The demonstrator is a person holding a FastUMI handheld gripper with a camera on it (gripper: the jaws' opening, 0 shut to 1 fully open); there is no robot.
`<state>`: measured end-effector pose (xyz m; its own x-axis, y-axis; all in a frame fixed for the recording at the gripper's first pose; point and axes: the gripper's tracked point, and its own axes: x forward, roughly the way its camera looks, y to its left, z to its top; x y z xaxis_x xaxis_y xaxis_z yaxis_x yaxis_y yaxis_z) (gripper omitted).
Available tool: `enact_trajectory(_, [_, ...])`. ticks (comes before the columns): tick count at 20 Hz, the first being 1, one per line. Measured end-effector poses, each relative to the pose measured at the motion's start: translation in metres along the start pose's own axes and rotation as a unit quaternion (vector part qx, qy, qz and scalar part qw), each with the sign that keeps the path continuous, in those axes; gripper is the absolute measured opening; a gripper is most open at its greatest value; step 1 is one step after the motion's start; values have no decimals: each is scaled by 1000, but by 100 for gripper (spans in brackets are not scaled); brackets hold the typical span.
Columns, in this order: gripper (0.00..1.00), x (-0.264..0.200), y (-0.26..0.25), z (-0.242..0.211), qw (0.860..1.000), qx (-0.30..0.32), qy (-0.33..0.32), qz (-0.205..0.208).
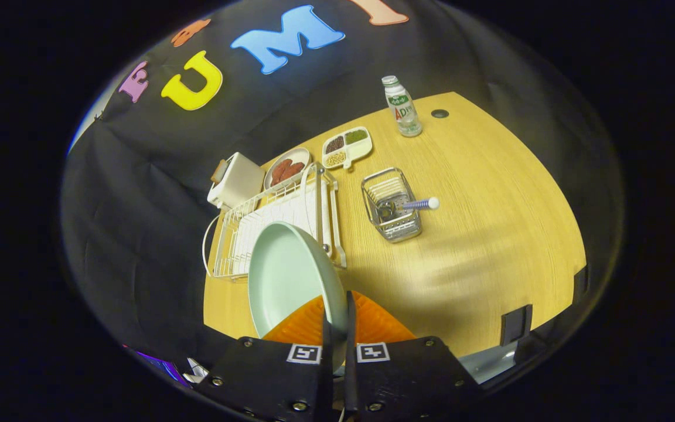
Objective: Take the plate from the dish rack, then take the spoon from the basket and place it into the plate.
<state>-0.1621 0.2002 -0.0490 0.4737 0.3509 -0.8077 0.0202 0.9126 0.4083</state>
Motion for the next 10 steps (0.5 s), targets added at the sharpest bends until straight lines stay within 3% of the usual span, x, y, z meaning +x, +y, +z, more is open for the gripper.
enact_trajectory(10, [8,52,-50,-44,996,61,60,0])
